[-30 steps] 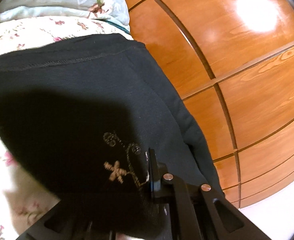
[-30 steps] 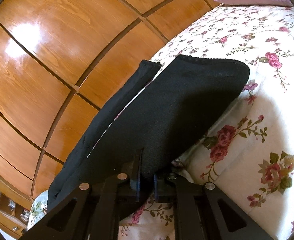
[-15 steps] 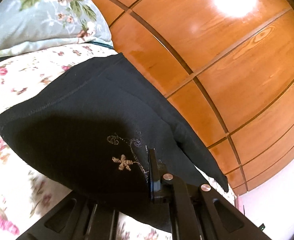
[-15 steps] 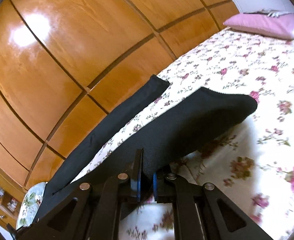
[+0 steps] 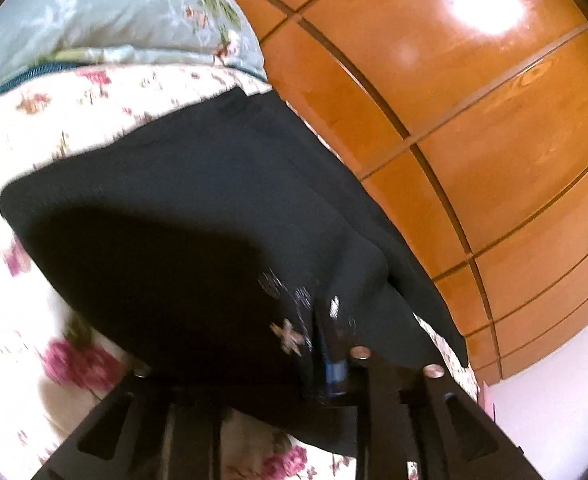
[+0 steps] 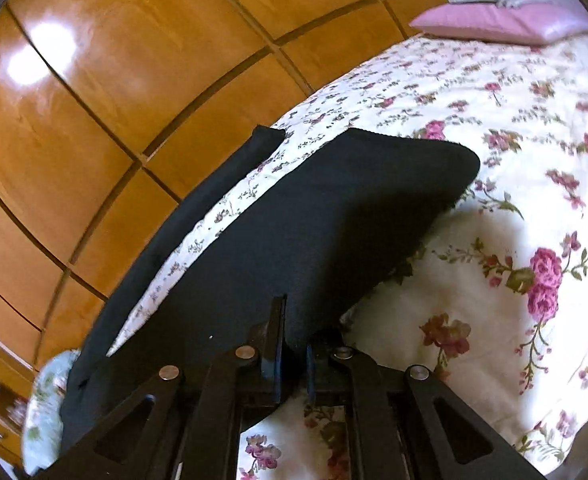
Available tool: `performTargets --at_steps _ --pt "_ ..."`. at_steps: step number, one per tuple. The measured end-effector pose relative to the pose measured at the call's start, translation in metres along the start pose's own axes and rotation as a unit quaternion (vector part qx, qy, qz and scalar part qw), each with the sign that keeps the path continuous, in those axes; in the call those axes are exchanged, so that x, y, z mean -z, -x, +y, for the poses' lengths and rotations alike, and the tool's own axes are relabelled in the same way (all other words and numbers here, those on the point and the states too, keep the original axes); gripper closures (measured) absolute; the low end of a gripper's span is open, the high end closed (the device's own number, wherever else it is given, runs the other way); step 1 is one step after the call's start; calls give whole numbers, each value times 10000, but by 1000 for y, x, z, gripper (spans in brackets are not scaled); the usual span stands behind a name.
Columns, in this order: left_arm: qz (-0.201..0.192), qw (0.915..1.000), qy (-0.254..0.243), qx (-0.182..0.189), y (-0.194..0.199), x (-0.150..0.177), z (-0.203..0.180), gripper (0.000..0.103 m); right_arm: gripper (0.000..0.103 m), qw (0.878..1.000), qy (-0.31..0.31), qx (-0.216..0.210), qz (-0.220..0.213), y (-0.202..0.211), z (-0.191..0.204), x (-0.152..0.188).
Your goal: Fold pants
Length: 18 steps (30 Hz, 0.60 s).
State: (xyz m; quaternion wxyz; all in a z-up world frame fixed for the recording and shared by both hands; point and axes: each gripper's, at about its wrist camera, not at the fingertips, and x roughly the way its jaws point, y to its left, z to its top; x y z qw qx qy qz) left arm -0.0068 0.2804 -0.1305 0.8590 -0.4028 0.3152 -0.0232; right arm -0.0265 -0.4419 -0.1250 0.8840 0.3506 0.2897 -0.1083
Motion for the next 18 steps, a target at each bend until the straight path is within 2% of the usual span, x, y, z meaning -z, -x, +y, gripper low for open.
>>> performTargets --at_steps 3,7,9,10,11,12,15,18 --pt "-187 9996 27 -233 3 -13 6 70 92 9995 -262 -170 76 0 -7 -4" --pt "-250 9988 298 -287 1 -27 19 70 91 9971 -709 -255 43 -3 -19 -15" --pt "-250 9987 352 -285 1 -29 21 75 91 9969 -752 -214 29 -6 -18 -17" --pt "-215 9985 266 -421 -1 -28 19 82 91 9977 -664 -148 40 -7 -15 -18" --pt "-195 9983 208 -502 -2 -28 17 93 92 9985 -546 -57 56 -7 -11 -19" --pt "-186 9980 168 -576 -1 -28 17 96 93 9990 -432 36 50 -5 -7 -19" --pt "-230 9974 120 -674 8 -28 15 96 93 9993 -214 296 -114 11 2 -20" --pt "-333 9972 26 -669 22 -29 13 96 93 9985 -342 355 -239 33 3 -20"
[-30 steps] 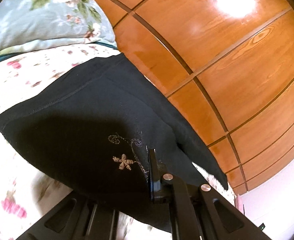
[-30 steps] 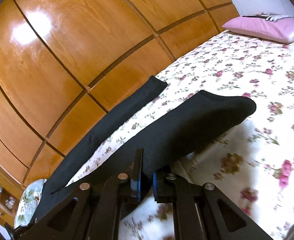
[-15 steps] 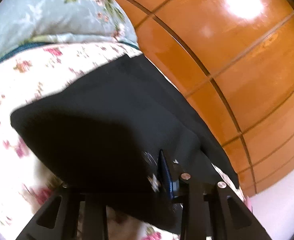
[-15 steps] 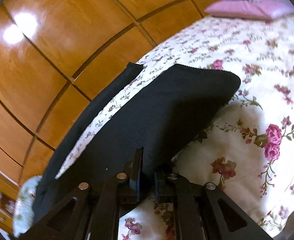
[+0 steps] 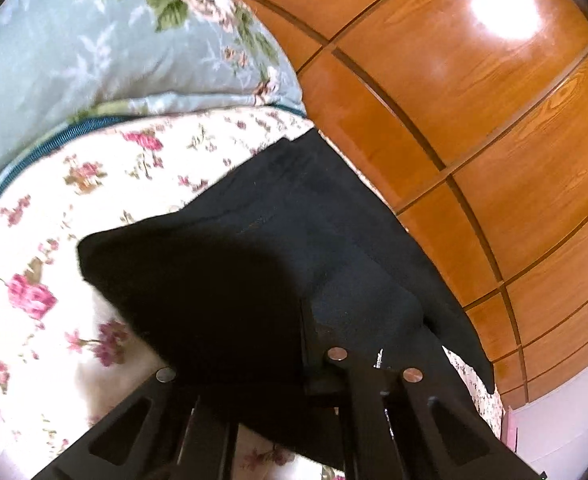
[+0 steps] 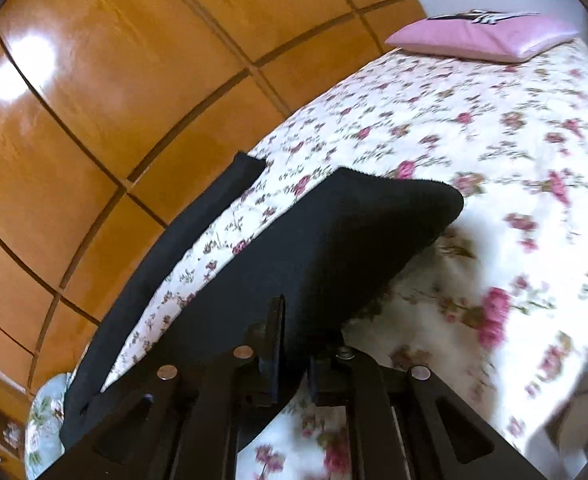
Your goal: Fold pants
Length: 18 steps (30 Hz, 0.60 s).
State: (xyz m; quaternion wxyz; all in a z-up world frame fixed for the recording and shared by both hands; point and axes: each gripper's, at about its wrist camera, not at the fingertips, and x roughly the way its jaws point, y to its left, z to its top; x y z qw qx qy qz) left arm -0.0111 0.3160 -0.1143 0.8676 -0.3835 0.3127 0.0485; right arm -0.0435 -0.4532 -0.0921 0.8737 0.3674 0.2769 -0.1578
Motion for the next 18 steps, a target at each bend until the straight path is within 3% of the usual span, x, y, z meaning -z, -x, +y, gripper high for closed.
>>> performTargets --at_steps 6,9,12,15,18 --pt "108 9997 -72 -225 -10 7 10 96 93 9994 2 270 208 -3 -18 19" --pt "-15 9998 -110 -192 -10 12 13 96 95 9997 -217 77 77 -4 -29 24" --pt "-75 9998 -114 -168 -5 13 12 96 92 9998 -49 164 62 -3 -24 23" --pt "-196 9998 -36 -86 6 13 13 96 86 9996 -258 101 84 0 -29 20" --pt "-160 9998 -75 -110 10 13 13 95 77 9966 -481 597 -303 19 -33 17"
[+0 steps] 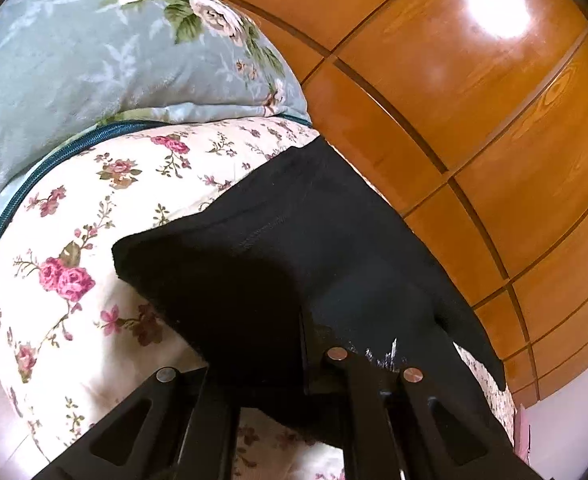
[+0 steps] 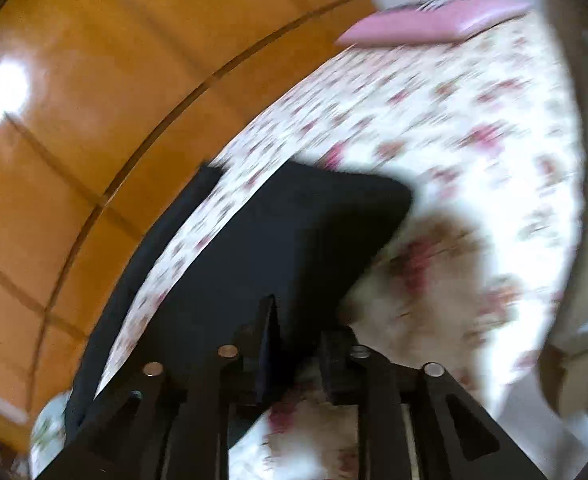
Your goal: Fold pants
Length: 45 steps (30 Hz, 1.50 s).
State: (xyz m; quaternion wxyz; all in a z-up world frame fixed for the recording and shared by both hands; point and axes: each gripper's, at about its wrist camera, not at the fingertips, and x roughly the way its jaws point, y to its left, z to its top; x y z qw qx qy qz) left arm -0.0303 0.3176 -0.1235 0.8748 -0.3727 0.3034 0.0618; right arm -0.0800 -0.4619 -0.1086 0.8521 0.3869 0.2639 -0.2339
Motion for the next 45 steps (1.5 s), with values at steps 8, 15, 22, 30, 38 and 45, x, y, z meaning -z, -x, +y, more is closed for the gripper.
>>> performTargets --at_steps 8,15,22,30,38,45 --pt "-511 9947 612 -651 33 -11 28 74 53 9906 353 688 -1132 52 9 -29" --pt "-1159 9857 1003 -705 57 -37 22 62 53 9954 740 395 -460 19 41 -6" --pt "-496 9984 46 -260 -8 -50 -68 44 53 9935 1115 -81 213 -12 74 22" --pt "493 9855 -1579 367 -122 -26 -191 44 53 9832 1622 -566 612 -26 105 39" --pt "625 9717 -2273 160 -183 -8 -221 44 51 9783 1666 -823 914 -42 118 33" --pt "662 9746 -2107 375 -187 -6 -204 43 50 9769 1540 -1007 1083 -88 139 7"
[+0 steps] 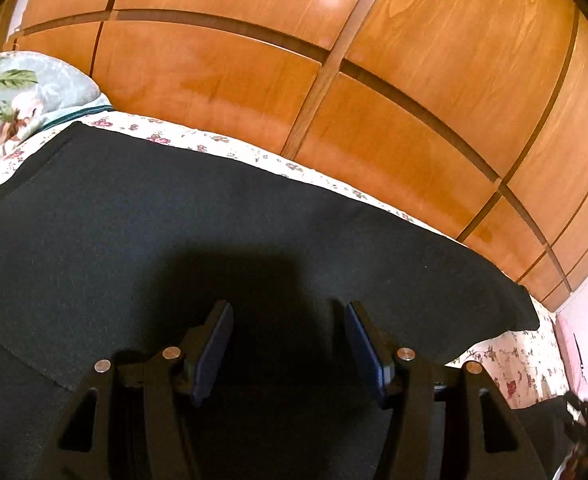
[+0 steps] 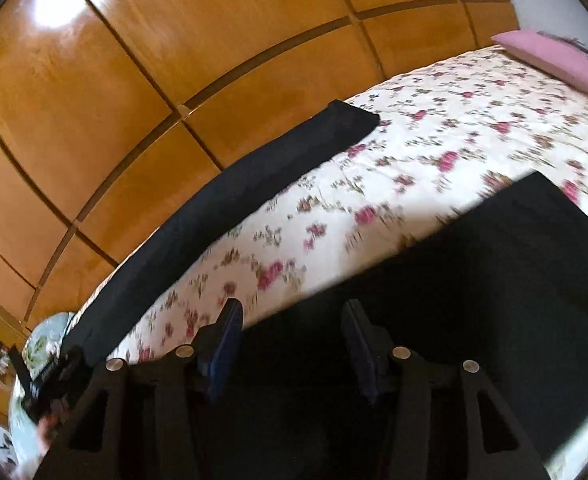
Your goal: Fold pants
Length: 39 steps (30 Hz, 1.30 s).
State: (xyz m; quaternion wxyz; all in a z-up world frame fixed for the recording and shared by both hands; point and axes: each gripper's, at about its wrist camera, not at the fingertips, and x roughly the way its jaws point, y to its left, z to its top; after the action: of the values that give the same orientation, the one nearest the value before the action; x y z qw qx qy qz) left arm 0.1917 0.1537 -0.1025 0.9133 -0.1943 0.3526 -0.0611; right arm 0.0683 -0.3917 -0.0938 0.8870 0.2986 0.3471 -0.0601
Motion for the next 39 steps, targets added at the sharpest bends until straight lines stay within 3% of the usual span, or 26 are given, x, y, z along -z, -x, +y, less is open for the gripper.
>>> performTargets --at_steps 6,11,21,24,25,26,30,35,39 --pt "18 9999 22 118 -2 1 1 40 50 9956 -849 -331 236 -55 -19 -46" --pt "-17 9998 6 183 -3 3 0 39 50 9894 -1407 -316 170 -96 -42 -85" --pt "-32 9995 30 314 -6 4 4 38 53 9840 -1731 -158 -387 -133 -58 -129" --pt "-29 9995 19 322 -7 4 4 38 67 9852 -1669 -38 -399 -143 -55 -138" --pt "-29 9994 22 332 -6 4 4 38 86 9853 -1669 -23 -377 -146 -54 -140" --pt "-27 9994 26 344 -7 3 4 38 92 9856 -1668 -79 -280 -149 -53 -141" --pt "-17 9992 28 401 -6 3 5 36 93 9863 -1590 14 -431 -136 -51 -140" --pt "-14 9989 34 473 -6 3 5 35 93 9845 -1495 448 -806 -93 -61 -139" --pt "7 9985 42 546 -6 3 4 35 93 9825 -1542 695 -774 -72 -74 -126"
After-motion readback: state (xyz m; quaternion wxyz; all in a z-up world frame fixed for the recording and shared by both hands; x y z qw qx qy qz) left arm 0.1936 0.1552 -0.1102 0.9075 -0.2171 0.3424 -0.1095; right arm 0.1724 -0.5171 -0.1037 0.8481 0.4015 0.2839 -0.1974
